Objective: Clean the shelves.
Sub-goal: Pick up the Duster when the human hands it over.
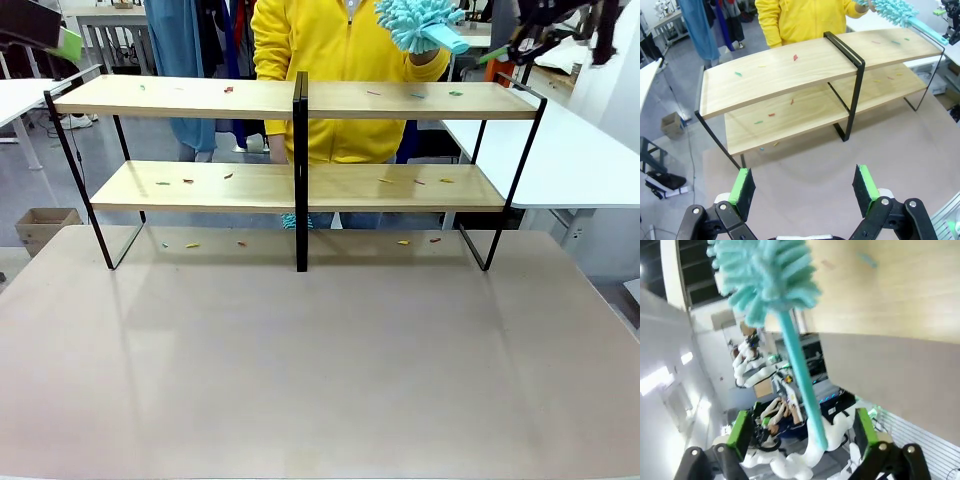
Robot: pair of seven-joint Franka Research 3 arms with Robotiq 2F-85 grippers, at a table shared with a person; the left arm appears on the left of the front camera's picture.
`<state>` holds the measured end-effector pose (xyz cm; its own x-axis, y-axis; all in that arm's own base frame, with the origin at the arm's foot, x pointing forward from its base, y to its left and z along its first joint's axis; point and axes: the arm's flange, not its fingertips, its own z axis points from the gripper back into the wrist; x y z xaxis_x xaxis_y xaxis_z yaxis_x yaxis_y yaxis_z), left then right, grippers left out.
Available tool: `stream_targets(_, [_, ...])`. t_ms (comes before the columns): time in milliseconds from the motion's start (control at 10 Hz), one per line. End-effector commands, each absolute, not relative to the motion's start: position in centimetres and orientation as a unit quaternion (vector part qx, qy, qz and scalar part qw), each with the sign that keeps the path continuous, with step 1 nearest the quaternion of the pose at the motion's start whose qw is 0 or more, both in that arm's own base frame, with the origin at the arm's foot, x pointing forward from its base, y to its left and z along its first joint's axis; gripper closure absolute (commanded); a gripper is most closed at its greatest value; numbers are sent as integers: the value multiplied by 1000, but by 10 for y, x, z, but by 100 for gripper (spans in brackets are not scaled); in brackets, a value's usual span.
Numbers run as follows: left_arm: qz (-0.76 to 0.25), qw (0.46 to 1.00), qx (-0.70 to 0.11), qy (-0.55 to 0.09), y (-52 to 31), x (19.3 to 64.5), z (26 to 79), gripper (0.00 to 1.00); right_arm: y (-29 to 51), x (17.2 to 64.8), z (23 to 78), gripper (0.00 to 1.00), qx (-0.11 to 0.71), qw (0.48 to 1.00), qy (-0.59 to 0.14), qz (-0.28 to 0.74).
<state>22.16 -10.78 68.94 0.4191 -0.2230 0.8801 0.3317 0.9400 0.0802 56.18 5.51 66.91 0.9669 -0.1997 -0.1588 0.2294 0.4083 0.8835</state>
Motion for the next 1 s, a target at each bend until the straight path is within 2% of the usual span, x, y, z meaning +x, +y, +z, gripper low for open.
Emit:
stream_targets(0, [-165, 841, -54, -513, -107, 221, 688, 0, 66, 574, 671, 0, 548, 829, 24, -111])
stream_targets(600, [-165, 841, -54, -513, -107, 221, 688, 0, 77, 588, 659, 0, 545, 828, 5, -132])
stream_targets(700, [-165, 841, -54, -513, -107, 221, 688, 0, 77, 587, 658, 59, 549, 826, 3, -128])
stream_targets(800, [-165, 841, -54, -513, -107, 221, 688, 0, 76, 588, 657, 59, 550, 825, -3, -126])
stream_targets(900, [-165, 841, -54, -513, -107, 221, 688, 0, 76, 589, 656, 100, 550, 825, -7, -131])
